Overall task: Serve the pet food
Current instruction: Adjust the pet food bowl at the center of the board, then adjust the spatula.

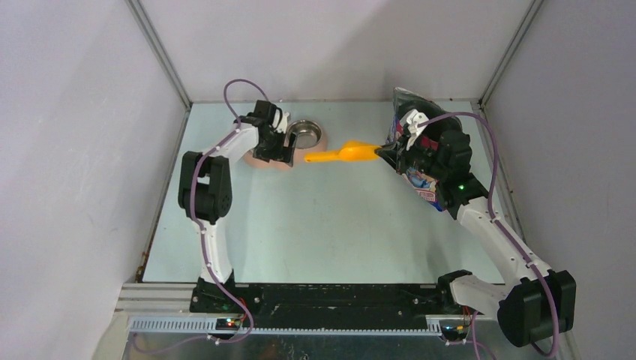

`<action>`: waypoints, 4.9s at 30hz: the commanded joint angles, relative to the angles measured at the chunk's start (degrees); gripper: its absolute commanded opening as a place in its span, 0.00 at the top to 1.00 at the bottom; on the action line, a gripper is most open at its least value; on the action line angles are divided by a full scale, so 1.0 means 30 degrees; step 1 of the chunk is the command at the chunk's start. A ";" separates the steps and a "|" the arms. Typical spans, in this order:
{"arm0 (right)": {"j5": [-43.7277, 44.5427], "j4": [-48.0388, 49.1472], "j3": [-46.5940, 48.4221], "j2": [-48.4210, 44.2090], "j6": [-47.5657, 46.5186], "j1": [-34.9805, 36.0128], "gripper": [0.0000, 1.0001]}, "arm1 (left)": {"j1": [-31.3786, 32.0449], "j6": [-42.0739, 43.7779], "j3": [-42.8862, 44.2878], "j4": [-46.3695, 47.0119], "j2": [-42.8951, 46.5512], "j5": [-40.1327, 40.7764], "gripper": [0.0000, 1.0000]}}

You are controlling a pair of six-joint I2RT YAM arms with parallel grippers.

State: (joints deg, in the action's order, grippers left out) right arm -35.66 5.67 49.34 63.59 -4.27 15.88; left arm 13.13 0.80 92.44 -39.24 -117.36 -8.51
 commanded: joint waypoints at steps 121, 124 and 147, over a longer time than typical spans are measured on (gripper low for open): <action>-0.7096 0.6962 0.0545 0.4368 1.2237 -0.2444 1.00 | 0.1808 -0.7091 -1.1898 1.6652 1.2862 -1.9000 0.31; -0.7083 0.7326 0.0356 0.4348 1.2589 -0.2438 1.00 | 0.1807 -0.7324 -1.2057 1.6936 1.2912 -1.8508 0.25; -0.6578 0.9307 -0.0788 0.4736 1.4576 -0.2541 1.00 | 0.1731 -0.9680 -1.3066 2.0015 1.3096 -1.7737 0.17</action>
State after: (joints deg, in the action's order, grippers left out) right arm -55.99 29.82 47.18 77.43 37.91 8.49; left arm 18.06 -26.59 53.71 16.97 -79.48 -62.06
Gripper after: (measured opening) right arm 0.041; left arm 0.806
